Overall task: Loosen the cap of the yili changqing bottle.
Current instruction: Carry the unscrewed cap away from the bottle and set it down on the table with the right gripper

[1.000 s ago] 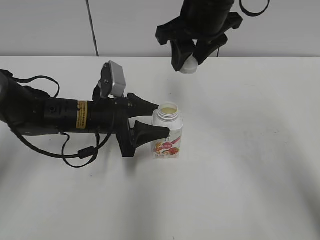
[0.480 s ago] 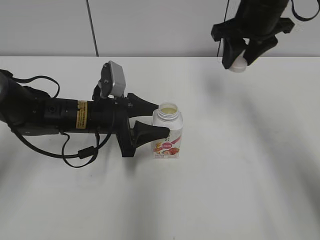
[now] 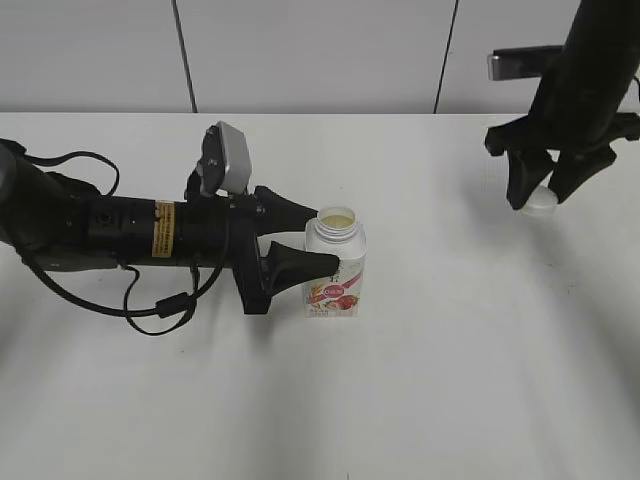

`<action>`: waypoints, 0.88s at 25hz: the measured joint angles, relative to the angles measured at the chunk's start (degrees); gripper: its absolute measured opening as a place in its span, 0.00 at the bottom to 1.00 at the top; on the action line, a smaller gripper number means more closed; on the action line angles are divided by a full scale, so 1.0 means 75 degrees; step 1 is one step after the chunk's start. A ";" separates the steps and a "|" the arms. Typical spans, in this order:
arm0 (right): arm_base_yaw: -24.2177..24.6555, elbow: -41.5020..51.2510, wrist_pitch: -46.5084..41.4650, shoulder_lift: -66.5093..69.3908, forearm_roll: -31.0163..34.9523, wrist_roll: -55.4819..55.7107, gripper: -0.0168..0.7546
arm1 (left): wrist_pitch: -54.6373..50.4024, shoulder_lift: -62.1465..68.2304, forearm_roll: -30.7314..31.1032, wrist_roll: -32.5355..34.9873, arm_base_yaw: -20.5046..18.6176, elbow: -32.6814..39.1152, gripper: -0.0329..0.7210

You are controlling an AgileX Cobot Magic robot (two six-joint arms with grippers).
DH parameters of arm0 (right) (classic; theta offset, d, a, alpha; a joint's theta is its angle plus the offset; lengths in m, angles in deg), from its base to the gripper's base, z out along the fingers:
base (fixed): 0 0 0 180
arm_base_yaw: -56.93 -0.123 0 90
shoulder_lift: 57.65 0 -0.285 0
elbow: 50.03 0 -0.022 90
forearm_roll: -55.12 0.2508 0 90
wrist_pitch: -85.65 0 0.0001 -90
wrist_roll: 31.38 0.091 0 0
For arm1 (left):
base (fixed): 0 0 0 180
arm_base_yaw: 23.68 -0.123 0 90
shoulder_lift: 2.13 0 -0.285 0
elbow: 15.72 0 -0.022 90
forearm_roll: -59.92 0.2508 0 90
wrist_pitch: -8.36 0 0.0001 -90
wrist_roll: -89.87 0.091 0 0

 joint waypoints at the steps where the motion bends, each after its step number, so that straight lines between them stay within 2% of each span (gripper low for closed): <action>1: 0.0015 0.0243 0.0198 0.0000 -0.0017 0.0000 0.52 | 0.0000 0.0000 0.0000 0.0000 0.0000 0.0000 0.63; 9: 0.0042 0.2163 0.2657 0.0000 -0.0086 0.0000 0.52 | 0.0000 0.0000 0.0000 0.0000 0.0000 0.0000 0.63; 14: 0.0042 0.2742 0.3643 0.0000 -0.0043 0.0000 0.52 | 0.0000 0.0000 0.0000 0.0000 0.0000 0.0000 0.63; 22: 0.0042 0.2856 0.4199 0.0000 0.0022 0.0571 0.52 | 0.0000 0.0000 0.0000 0.0000 0.0000 0.0000 0.63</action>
